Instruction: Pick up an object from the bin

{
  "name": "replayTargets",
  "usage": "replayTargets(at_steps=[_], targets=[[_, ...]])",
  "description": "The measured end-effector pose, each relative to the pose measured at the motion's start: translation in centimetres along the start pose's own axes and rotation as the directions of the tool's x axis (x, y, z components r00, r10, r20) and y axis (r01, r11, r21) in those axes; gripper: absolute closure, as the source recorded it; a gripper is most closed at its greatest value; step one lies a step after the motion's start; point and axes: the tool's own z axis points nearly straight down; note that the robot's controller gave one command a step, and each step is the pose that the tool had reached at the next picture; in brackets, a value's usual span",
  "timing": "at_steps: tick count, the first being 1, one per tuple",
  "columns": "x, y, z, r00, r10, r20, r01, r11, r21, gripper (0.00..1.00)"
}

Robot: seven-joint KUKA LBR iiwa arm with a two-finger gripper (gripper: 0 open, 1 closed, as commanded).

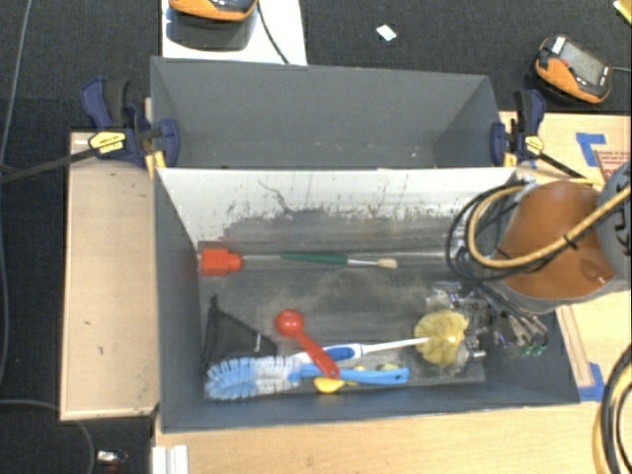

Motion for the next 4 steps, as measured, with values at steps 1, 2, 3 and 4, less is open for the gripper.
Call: replayTargets(at_steps=[1, 2, 3, 4], targets=[[0.3, 9.0, 2.9, 0.998, 0.054, 0.024, -0.054, 0.999, -0.004, 0.0], [0.8, 1.4, 3.0, 1.0, 0.024, 0.01, -0.024, 1.0, 0.004, 1.0], [0.8, 1.4, 3.0, 1.0, 0.024, 0.01, -0.024, 1.0, 0.004, 1.0], [1.1, 1.5, 0.8, 1.0, 0.026, 0.0, -0.026, 1.0, 0.001, 1.0]])
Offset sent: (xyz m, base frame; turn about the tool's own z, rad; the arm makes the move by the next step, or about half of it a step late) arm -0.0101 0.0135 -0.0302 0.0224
